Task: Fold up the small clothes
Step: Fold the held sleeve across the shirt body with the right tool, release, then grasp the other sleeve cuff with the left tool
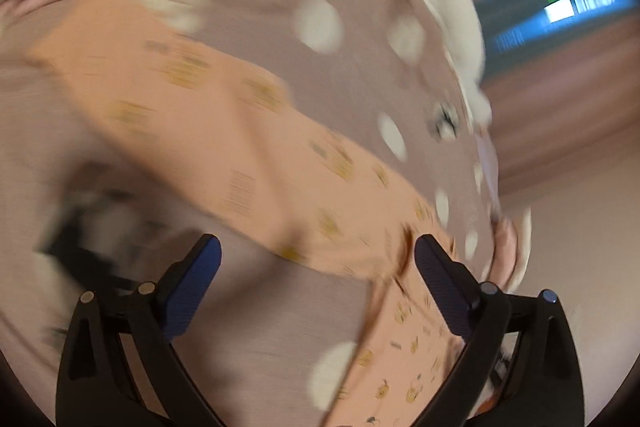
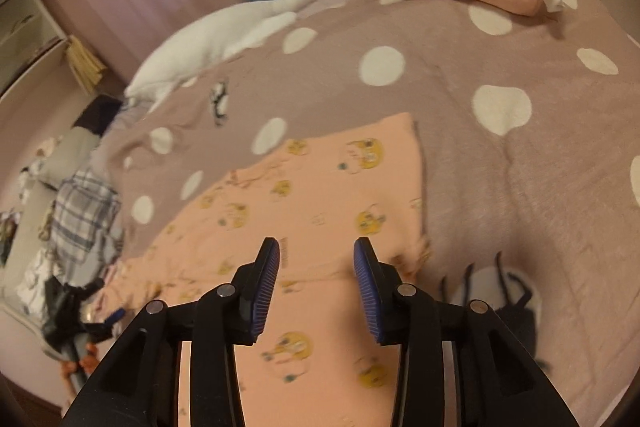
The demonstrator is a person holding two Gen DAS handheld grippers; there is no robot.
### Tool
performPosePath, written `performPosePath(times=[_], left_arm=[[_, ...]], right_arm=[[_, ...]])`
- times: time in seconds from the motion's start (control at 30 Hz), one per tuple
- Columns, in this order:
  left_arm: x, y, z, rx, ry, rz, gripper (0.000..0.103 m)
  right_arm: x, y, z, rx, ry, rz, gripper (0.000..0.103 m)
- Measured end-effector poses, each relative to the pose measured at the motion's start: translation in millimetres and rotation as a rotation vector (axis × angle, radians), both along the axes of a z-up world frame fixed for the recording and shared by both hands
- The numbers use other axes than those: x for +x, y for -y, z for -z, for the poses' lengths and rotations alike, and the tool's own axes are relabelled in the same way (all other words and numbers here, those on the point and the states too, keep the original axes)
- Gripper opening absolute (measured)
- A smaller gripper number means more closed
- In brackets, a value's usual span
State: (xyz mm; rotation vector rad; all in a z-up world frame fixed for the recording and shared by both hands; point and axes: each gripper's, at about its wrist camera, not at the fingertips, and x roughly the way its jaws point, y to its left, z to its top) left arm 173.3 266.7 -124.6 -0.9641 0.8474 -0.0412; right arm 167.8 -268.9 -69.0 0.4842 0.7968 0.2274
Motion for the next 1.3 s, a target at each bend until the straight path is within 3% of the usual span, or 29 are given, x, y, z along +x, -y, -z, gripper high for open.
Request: performPosePath(times=[0.17,0.3,0.53,0.63,0.8,0.87,1.07,1.3], left_arm=[[-18,-57,21,-0.113,-0.001,-0.149,0.098],[-15,-83,31,-0.203,0.043,-0.206,0.098],[4,-111,28,-0.205,0.078,-0.286,0.096],[7,-113,27,-0.169,0.047,-0.332,0.083],[9,-111,29,-0.063,-0.050,-0.332,0.026],[9,-109,27,-0.018,-0.079,-0.315,0.011],[10,-90,-8,0.096,-0.016,-0.246,0.008],[25,-13,-81,0.224,0.149,-0.060,0.008]], right_arm=[[-10,-17,-3,-0.009,0.001,-0.039,0.038],[-15,-28,-4,-0.014,-0.001,-0.054,0.038],[-20,-42,-6,-0.056,-0.010,-0.078,0.038],[-21,-47,-3,-0.082,-0.018,-0.088,0.038],[-24,-54,2,-0.086,-0.030,-0.099,0.038],[-25,-56,3,-0.086,-0.032,-0.109,0.038],[-30,-57,4,-0.083,-0.031,-0.116,0.038],[-37,-51,6,-0.058,-0.033,-0.105,0.038]])
